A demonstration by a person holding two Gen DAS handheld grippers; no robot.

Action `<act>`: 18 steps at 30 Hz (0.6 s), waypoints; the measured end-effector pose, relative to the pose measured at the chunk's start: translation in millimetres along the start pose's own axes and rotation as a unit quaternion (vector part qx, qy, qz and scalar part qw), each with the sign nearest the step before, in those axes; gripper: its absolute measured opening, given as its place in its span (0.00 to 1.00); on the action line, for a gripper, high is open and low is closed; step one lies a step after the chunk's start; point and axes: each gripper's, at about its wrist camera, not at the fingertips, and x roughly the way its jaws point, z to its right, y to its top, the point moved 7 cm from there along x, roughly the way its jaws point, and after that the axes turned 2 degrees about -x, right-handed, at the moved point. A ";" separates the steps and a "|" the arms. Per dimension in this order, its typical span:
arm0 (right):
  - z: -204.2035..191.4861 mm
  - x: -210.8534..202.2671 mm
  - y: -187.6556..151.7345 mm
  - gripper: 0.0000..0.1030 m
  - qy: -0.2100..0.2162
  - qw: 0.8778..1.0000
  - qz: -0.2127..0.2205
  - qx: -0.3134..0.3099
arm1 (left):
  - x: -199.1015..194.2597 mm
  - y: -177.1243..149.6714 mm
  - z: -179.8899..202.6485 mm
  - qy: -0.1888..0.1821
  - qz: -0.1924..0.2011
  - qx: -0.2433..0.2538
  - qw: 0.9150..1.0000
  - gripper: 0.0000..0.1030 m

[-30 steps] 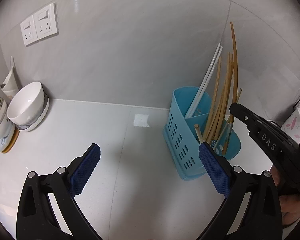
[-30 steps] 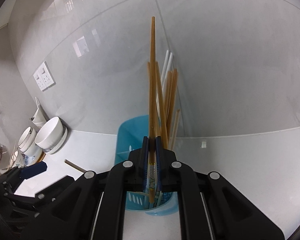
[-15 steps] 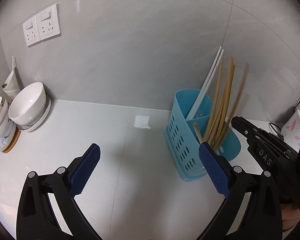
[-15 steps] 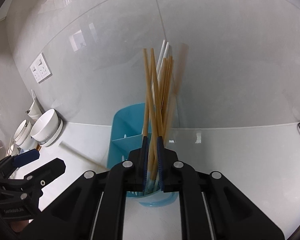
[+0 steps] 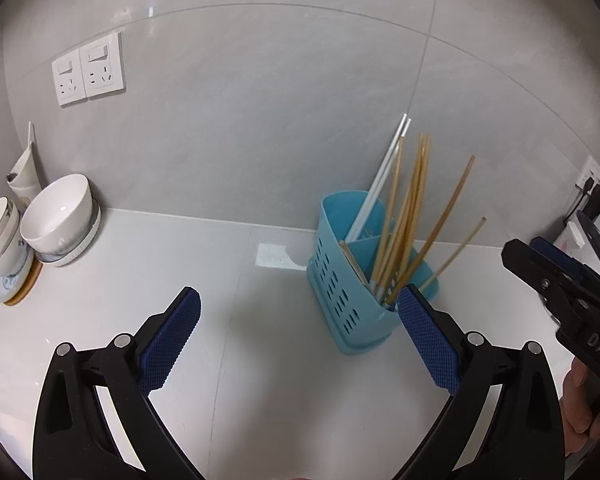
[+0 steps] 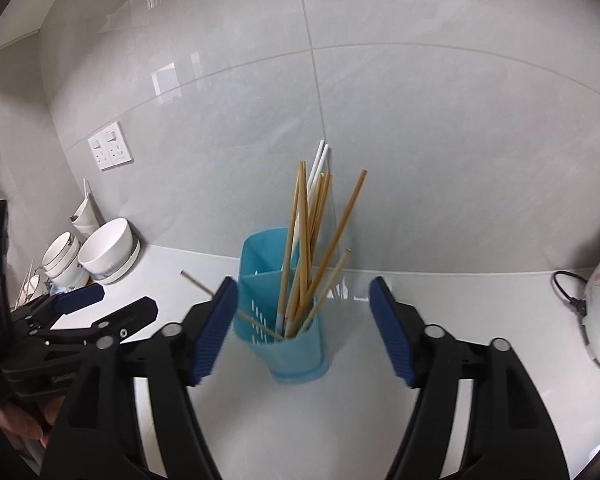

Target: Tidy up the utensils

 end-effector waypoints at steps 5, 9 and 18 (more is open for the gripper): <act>5.8 -23.5 -19.2 0.81 -0.010 1.000 -0.024 -0.012 | -15.4 -12.0 6.7 -0.004 0.002 0.009 1.000 0.94; 9.7 -34.9 -38.1 0.86 -0.012 0.999 -0.045 -0.009 | -22.3 -24.3 11.1 -0.008 -0.001 0.012 1.000 0.94; 16.6 -44.9 -55.7 0.92 -0.019 0.998 -0.062 0.005 | -27.4 -53.2 19.9 -0.008 -0.018 0.020 1.000 0.94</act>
